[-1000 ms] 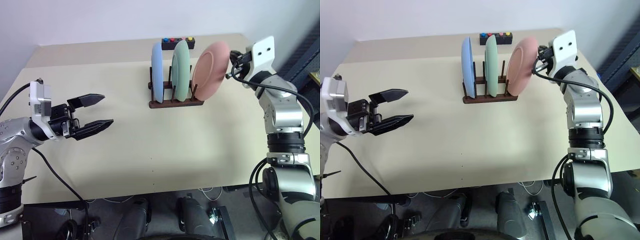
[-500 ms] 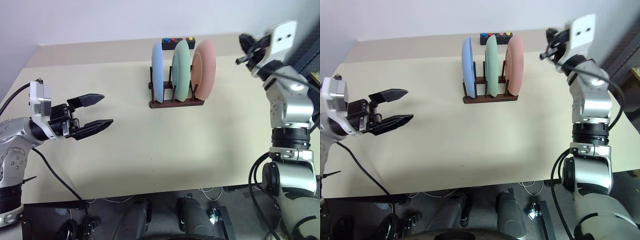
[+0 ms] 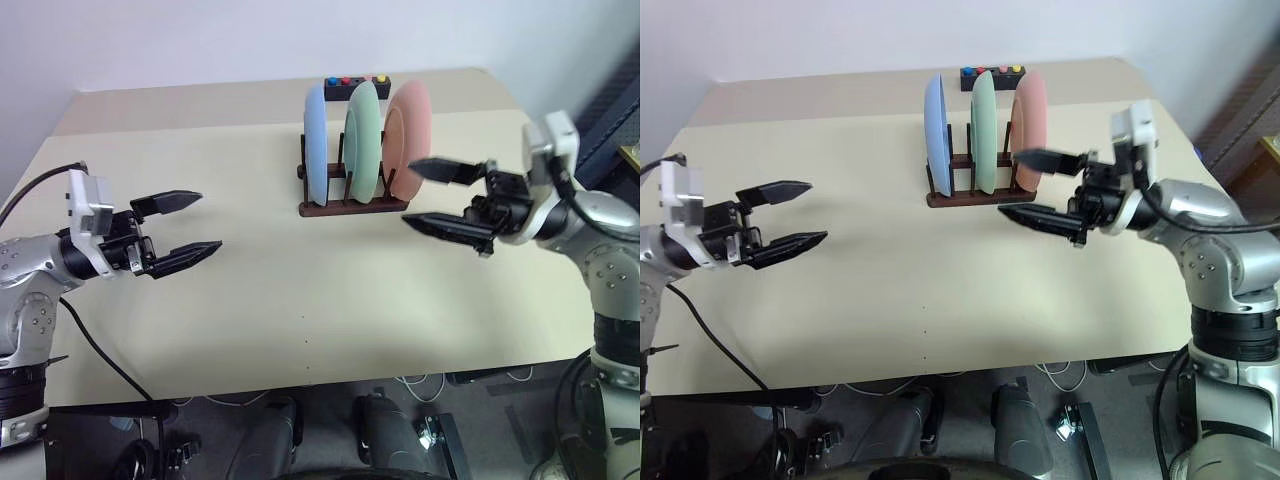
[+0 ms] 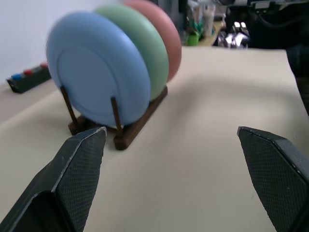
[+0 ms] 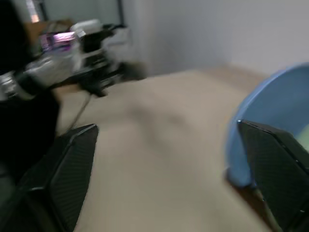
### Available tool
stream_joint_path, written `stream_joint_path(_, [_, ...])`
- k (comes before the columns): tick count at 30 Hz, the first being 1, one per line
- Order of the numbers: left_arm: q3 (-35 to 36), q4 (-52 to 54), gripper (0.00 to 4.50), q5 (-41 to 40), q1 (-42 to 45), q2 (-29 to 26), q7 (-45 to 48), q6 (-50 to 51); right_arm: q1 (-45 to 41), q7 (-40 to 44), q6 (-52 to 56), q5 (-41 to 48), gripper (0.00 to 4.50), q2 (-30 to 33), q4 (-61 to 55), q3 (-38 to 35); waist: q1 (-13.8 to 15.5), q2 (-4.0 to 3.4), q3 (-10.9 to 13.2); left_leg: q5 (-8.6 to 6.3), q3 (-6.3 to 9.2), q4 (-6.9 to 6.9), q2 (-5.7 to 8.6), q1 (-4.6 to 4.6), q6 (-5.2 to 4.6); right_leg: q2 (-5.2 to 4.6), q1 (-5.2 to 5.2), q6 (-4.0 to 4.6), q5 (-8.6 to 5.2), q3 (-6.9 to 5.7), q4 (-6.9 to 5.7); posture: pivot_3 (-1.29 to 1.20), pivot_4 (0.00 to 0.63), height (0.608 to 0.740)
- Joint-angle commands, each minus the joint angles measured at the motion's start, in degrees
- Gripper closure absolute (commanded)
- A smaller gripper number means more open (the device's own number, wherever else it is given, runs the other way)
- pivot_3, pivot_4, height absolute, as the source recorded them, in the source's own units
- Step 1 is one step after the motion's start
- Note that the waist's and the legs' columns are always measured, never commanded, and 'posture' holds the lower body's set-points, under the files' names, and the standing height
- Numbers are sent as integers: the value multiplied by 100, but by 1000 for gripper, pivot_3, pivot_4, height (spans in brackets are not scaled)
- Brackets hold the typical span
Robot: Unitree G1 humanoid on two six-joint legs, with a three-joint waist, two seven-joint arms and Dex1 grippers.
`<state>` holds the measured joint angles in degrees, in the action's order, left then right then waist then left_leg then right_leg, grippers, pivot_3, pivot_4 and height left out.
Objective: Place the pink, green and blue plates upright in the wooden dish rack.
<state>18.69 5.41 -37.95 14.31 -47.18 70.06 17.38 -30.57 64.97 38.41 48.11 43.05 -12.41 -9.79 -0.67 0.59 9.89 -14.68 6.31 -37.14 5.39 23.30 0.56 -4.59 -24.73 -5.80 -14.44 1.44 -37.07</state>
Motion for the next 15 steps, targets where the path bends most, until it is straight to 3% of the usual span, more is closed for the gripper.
stream_joint_path(1, [155, 123, 0, -45, -33, -134, 117, -86, 97, 358, -84, 97, 34, 259, -293, -121, 2, 0, 0, 0, 0, 1, 0, 1, 0, 0, -1, 0, 0, 0, 1, 0, 150, 740])
stream_joint_path(15, [16, 62, 0, -14, -15, 9, 153, -166, 101, -105, -703, -643, 34, -92, -450, 386, 10, 1, 0, 0, 1, 1, 0, 1, 1, -2, -1, 0, 0, 0, 2, 0, 150, 740])
